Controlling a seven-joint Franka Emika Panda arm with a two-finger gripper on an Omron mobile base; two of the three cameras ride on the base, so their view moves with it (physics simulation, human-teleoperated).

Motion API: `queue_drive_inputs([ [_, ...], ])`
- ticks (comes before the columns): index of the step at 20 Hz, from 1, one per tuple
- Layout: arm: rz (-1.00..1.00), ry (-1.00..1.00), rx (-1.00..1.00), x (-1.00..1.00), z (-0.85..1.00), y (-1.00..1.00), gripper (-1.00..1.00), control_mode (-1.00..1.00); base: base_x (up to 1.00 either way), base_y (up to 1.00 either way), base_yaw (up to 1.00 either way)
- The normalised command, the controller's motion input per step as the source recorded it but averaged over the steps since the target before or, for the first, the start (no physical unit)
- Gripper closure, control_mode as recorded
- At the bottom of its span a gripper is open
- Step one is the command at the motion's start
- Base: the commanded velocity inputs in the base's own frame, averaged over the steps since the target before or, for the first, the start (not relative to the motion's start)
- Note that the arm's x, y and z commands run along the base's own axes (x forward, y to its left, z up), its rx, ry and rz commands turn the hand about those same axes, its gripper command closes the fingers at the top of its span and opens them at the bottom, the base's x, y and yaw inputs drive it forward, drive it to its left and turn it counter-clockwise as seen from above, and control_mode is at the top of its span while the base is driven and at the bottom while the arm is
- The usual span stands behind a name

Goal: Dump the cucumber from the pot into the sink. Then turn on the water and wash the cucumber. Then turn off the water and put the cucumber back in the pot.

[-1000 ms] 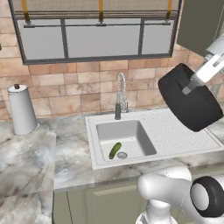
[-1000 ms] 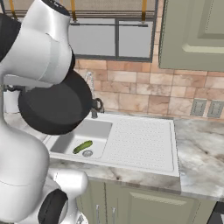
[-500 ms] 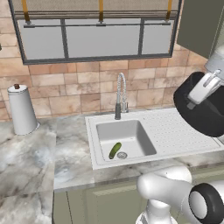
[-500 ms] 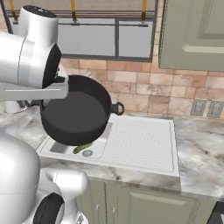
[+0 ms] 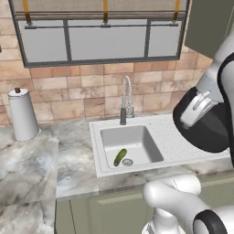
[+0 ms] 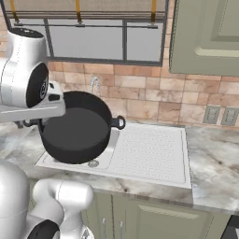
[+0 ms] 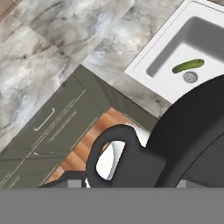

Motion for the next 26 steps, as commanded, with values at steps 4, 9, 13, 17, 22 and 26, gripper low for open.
queue_drive_inputs([
  [4, 0.04, 0.00, 0.00, 0.02, -0.32, 0.85, 1.00, -1.00, 0.00, 0.00, 0.00],
  [9, 0.08, 0.01, 0.00, 0.00, -0.31, 0.87, 1.00, -1.00, 0.00, 0.00, 0.00],
  [13, 0.09, 0.02, 0.00, 0.18, -0.33, 0.81, 1.00, -1.00, 0.00, 0.00, 0.00],
  [17, 0.08, 0.04, 0.00, 0.37, -0.31, 0.75, 1.00, -1.00, 0.00, 0.00, 0.00],
  [22, 0.09, 0.06, -0.01, 0.45, -0.26, 0.63, 1.00, -1.00, 0.00, 0.00, 0.00],
  [26, 0.10, 0.05, -0.06, 0.46, -0.32, 0.58, 1.00, -1.00, 0.00, 0.00, 0.00],
])
